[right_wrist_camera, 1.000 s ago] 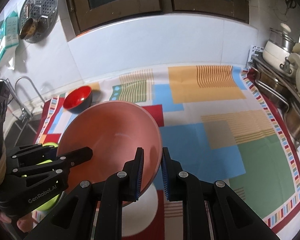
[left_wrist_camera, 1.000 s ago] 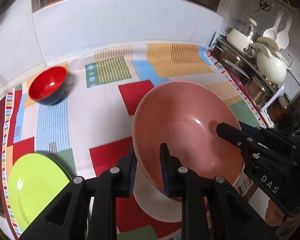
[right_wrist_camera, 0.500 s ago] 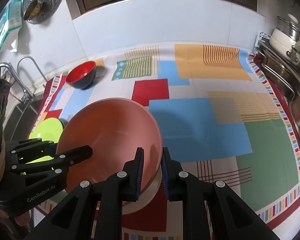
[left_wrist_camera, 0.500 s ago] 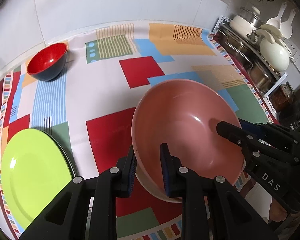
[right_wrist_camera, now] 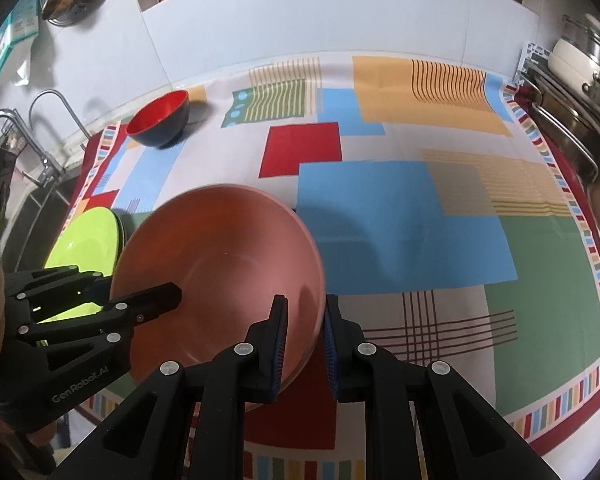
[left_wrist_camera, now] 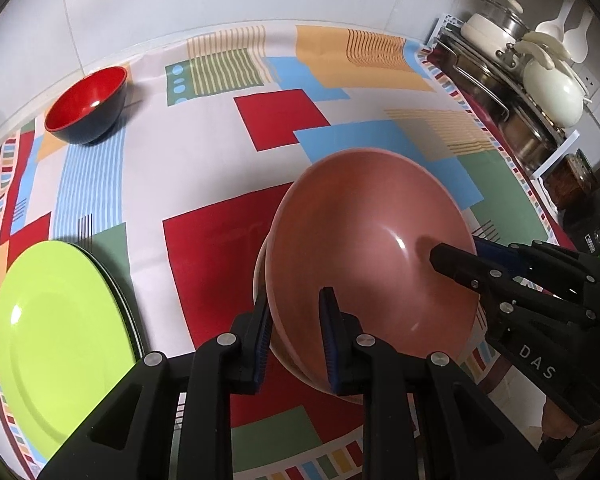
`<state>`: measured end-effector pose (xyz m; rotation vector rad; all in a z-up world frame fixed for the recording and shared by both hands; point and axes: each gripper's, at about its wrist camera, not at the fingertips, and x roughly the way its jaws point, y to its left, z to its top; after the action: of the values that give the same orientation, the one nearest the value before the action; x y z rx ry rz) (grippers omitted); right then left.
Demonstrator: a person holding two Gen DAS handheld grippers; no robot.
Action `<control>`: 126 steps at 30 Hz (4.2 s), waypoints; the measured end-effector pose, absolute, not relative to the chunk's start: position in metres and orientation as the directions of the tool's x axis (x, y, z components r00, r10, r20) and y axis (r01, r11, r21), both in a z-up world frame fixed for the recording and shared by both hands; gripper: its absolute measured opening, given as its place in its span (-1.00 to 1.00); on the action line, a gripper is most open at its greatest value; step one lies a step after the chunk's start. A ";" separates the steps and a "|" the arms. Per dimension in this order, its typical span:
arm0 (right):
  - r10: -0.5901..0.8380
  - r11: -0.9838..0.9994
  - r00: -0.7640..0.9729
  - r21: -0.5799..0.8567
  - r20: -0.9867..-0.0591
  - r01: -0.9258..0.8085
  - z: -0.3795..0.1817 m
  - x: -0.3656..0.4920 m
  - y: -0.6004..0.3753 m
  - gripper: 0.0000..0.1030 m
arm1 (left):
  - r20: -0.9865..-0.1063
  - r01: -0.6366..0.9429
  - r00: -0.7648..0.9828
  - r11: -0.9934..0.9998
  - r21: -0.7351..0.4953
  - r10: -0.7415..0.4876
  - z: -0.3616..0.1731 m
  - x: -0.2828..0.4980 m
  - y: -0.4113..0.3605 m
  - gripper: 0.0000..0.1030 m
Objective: Organize plates and bowls
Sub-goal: 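Lower the pink bowl into the white bowl and open both grippers, then move both grippers to the rim of the red-and-black bowl, then close both grippers on the red-and-black bowl's rim, then lift the red-and-black bowl with both grippers and carry it over the pink bowl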
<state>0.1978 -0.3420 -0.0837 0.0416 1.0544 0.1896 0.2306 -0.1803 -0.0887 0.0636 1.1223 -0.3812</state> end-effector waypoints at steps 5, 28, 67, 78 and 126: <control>0.169 0.984 0.475 0.120 -0.864 -0.131 -0.086 0.196 -0.342 -0.63 | -0.888 0.350 0.371 0.927 -0.136 -0.271 -0.087 0.230 -0.182 -0.35; 0.146 0.984 0.538 0.068 -0.830 -0.162 -0.066 0.192 -0.324 -0.05 | -0.844 0.313 0.490 0.947 -0.066 -0.220 -0.060 0.225 -0.150 0.29; 0.107 0.994 0.724 0.077 -0.681 -0.076 0.002 0.306 -0.148 0.19 | -0.731 0.214 0.670 0.977 0.021 -0.131 0.008 0.346 0.054 0.53; 0.074 0.997 0.677 0.076 -0.732 -0.026 -0.012 0.363 -0.123 0.19 | -0.747 0.266 0.648 0.963 0.044 -0.145 -0.012 0.408 0.072 0.53; 0.021 0.996 0.379 -0.012 -0.925 -0.085 -0.111 0.470 -0.077 -0.70 | -0.876 0.298 0.425 0.949 -0.102 -0.228 -0.117 0.519 0.039 -0.75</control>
<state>0.4705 -0.0772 -0.1106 -0.0613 1.1801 0.0677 0.5186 0.0388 -0.1167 0.0721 1.0837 -0.3291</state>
